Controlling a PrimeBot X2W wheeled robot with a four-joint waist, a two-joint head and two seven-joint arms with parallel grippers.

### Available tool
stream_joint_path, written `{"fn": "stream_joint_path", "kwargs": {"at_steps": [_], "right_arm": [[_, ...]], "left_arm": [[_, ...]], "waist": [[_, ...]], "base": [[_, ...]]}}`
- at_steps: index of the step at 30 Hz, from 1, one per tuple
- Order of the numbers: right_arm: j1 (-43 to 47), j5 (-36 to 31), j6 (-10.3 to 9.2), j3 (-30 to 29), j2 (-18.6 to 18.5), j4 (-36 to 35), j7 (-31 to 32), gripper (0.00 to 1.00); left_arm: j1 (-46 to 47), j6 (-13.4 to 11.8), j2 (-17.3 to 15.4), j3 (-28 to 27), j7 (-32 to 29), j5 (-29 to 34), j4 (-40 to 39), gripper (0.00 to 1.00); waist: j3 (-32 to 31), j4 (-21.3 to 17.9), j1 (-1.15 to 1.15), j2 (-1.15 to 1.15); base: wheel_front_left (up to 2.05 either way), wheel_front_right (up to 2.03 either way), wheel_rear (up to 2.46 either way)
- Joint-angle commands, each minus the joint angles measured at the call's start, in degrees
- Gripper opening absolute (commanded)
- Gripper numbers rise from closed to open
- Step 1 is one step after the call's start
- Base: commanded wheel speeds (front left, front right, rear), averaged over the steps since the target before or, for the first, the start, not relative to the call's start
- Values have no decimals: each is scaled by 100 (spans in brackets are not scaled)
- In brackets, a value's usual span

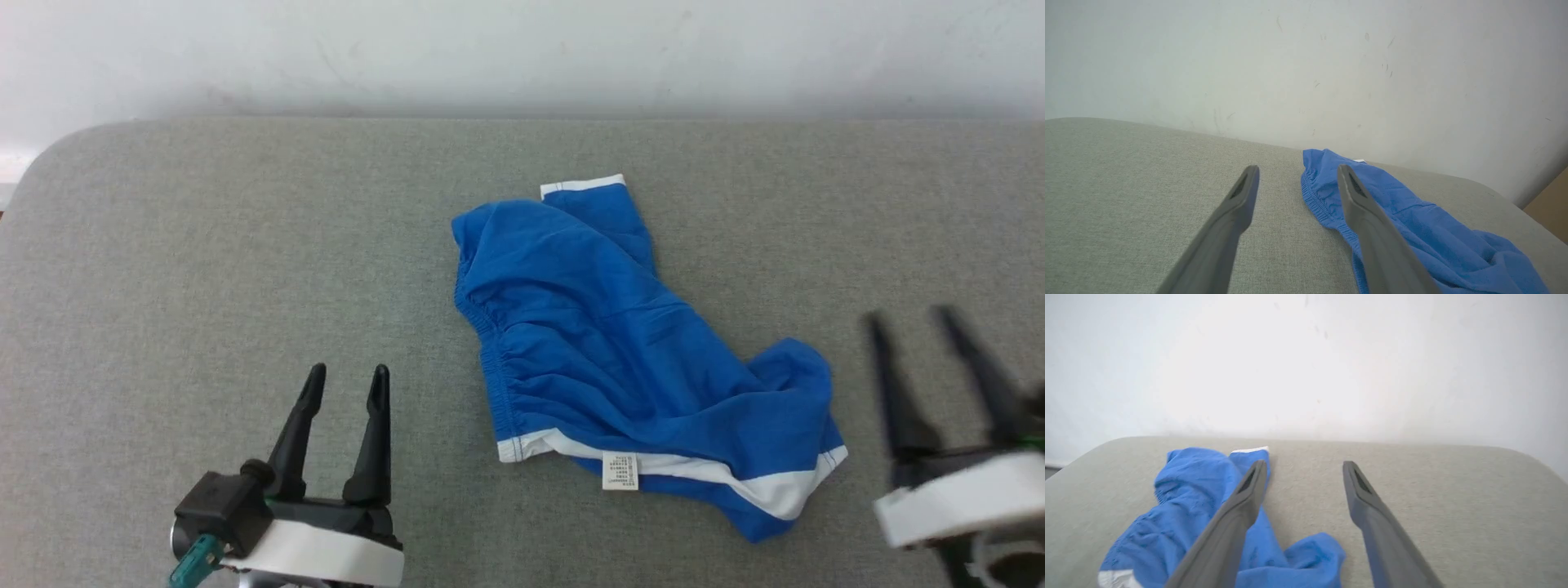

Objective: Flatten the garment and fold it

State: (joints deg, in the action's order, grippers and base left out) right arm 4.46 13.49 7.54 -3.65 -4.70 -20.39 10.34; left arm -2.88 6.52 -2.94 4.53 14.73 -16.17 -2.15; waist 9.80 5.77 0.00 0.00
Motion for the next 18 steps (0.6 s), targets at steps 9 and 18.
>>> {"fn": "stream_joint_path", "kwargs": {"at_steps": [9,18], "right_arm": [[512,48,-5,-916,179,1043,-2295,100],[260,18,-5,-930,181,1442,-2511,100]], "left_arm": [[-445,-35,6,-2,27,-137,-258,100],[82,37,-125,751,-1419,-764,-344,100]], "waist": [[20,-59,0,0],[166,51,0,0]], "base": [[0,0,0],[0,0,0]]}}
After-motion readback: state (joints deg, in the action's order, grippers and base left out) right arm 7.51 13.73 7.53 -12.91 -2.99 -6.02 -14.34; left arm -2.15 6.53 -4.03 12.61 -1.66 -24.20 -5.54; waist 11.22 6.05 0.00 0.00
